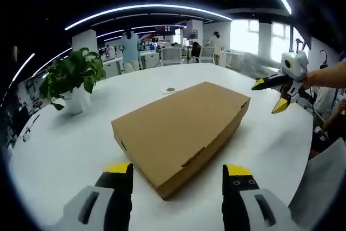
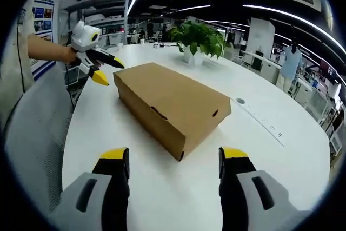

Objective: Operate the shoe box by opening the lid, removing the specified soft item, and placing it in the target area until the item is outside and the box remains undamaged.

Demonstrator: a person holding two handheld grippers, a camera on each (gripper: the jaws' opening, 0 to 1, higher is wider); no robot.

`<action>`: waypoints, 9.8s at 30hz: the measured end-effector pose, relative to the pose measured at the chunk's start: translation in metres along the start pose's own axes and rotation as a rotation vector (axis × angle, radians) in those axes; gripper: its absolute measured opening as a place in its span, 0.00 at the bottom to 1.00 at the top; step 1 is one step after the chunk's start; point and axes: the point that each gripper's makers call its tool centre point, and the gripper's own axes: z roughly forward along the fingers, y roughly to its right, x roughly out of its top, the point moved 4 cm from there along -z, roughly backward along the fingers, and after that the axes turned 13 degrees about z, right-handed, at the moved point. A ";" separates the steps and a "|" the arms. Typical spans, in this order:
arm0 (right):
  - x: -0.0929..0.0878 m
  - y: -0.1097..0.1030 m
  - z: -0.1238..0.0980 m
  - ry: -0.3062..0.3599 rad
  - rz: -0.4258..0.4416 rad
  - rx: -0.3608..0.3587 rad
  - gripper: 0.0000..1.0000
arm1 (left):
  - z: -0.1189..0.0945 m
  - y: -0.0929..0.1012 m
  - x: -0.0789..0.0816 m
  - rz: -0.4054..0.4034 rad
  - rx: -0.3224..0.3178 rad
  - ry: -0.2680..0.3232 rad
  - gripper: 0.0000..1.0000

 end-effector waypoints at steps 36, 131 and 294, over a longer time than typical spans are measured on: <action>0.010 0.009 0.052 -0.047 0.034 -0.032 0.35 | 0.015 -0.006 -0.008 -0.088 0.115 -0.002 0.56; -0.023 -0.082 0.021 -0.031 0.218 -0.210 0.30 | -0.016 -0.015 -0.021 0.090 -0.159 -0.060 0.50; 0.070 -0.156 -0.007 0.152 0.160 -0.172 0.36 | -0.115 -0.064 0.017 0.153 -0.127 -0.006 0.55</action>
